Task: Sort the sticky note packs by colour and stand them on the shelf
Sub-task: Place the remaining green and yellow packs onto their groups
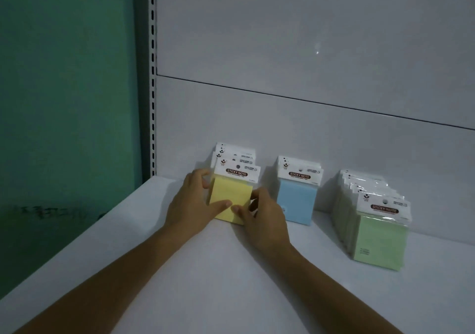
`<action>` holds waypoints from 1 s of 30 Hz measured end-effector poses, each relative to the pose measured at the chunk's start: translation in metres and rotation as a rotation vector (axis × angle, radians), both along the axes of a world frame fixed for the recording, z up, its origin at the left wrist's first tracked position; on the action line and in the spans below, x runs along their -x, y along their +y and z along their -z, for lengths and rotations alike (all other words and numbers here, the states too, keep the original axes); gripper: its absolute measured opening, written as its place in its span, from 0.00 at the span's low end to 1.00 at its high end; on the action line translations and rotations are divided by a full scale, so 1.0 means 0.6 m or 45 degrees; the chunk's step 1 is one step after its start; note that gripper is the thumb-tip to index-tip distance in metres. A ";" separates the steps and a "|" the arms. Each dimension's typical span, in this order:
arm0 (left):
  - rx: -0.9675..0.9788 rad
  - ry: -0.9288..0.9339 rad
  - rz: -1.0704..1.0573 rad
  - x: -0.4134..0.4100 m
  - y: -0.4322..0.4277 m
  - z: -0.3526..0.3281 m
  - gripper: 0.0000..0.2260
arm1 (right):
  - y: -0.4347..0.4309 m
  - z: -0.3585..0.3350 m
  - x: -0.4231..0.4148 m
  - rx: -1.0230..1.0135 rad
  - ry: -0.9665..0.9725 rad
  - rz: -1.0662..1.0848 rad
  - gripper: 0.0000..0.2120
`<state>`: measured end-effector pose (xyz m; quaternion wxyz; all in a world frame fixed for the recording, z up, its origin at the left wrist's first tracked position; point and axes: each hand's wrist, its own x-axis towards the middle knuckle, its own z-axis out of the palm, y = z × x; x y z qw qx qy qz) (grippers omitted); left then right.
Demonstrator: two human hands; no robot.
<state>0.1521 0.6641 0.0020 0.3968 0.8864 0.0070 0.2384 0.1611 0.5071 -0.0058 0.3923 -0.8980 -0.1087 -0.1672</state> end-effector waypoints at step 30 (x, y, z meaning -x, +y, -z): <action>-0.166 0.377 0.161 -0.015 0.011 0.008 0.27 | 0.029 0.008 -0.004 0.312 0.118 -0.139 0.41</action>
